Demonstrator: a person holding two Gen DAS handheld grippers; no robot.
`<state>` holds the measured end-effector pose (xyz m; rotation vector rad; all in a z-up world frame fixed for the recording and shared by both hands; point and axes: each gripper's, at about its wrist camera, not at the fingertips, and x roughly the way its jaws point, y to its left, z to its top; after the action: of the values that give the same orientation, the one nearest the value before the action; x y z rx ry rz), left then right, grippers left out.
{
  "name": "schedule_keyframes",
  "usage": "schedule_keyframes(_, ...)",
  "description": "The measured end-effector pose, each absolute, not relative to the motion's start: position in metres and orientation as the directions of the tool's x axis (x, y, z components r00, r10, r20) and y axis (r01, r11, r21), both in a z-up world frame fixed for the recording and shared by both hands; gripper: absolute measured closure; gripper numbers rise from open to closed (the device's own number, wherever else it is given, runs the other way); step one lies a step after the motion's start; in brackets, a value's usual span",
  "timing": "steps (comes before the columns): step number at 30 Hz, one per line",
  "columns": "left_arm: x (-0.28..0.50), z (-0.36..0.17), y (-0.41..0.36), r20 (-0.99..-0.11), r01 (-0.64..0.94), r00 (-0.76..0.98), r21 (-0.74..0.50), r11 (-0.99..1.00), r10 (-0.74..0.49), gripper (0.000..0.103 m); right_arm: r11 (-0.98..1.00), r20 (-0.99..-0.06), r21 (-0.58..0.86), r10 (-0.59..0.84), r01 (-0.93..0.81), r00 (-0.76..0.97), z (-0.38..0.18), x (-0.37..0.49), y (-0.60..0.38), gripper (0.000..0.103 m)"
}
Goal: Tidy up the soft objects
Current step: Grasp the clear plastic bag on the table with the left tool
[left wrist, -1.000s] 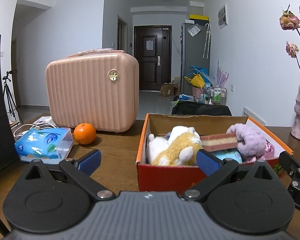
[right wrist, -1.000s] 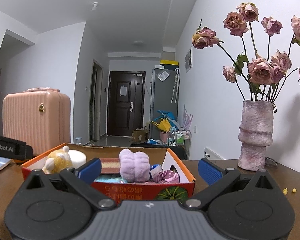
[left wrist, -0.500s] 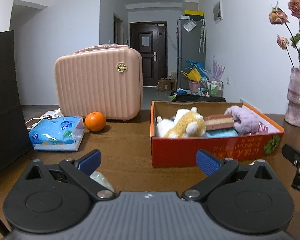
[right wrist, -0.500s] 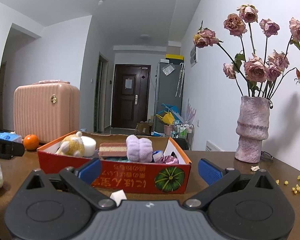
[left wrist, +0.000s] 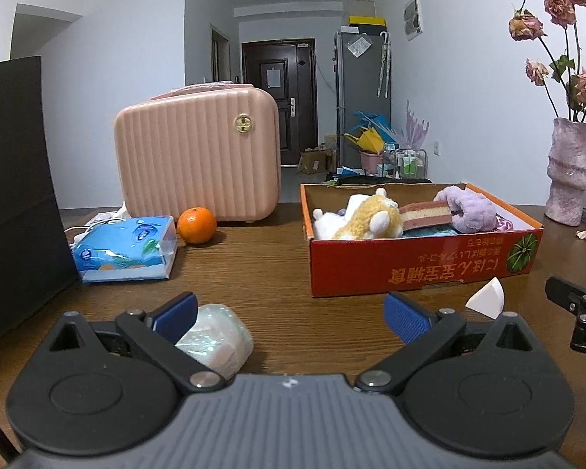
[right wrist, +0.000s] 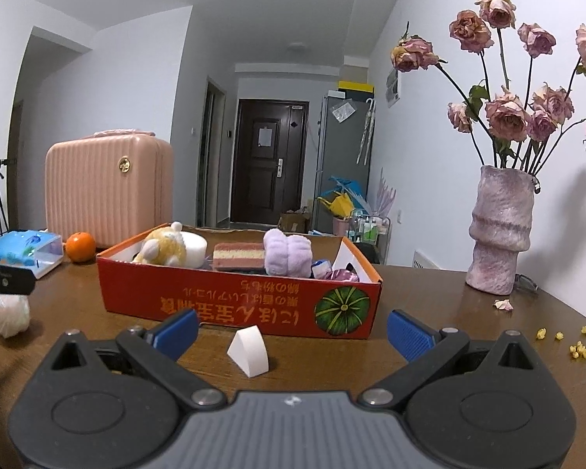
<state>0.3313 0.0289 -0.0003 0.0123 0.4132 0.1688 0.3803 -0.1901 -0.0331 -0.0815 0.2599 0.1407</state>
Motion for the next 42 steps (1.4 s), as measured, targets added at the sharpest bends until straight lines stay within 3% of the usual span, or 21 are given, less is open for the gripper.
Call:
schedule_keyframes(11,0.334,-0.006,0.054,-0.412,-0.191,0.889,0.061,0.980,0.199,0.000,0.989,-0.301,-0.051,0.115,-0.137,0.947,-0.035,0.386,-0.192,0.000)
schedule_keyframes(24,0.363,-0.031,0.091,-0.515,-0.215,0.825,0.096,0.972,0.233,0.000,0.991,-0.345,-0.022,0.115,-0.131,0.931,-0.039,0.393,-0.195,0.000)
schedule_keyframes(33,0.385,-0.041,0.109,-0.562,-0.180,0.805,0.075,0.981,0.190,0.000,0.992,-0.366,-0.028,0.101,-0.120,0.925,-0.041,0.397,-0.194,0.000)
schedule_keyframes(35,0.391,-0.043,0.111,-0.577,-0.160,0.800,0.060,0.985,0.165,0.006,0.993,-0.371,-0.029,0.099,-0.118,0.923,-0.042,0.398,-0.194,0.000)
schedule_keyframes(40,0.400,-0.049,0.117,-0.626,-0.109,0.775,0.000,0.994,0.085,0.048,0.993,-0.376,-0.036,0.088,-0.110,0.922,-0.042,0.399,-0.193,0.000)
schedule_keyframes(42,0.399,-0.049,0.115,-0.622,-0.104,0.779,0.004,0.995,0.084,0.052,0.994,-0.377,-0.041,0.082,-0.105,0.922,-0.043,0.400,-0.192,0.000)
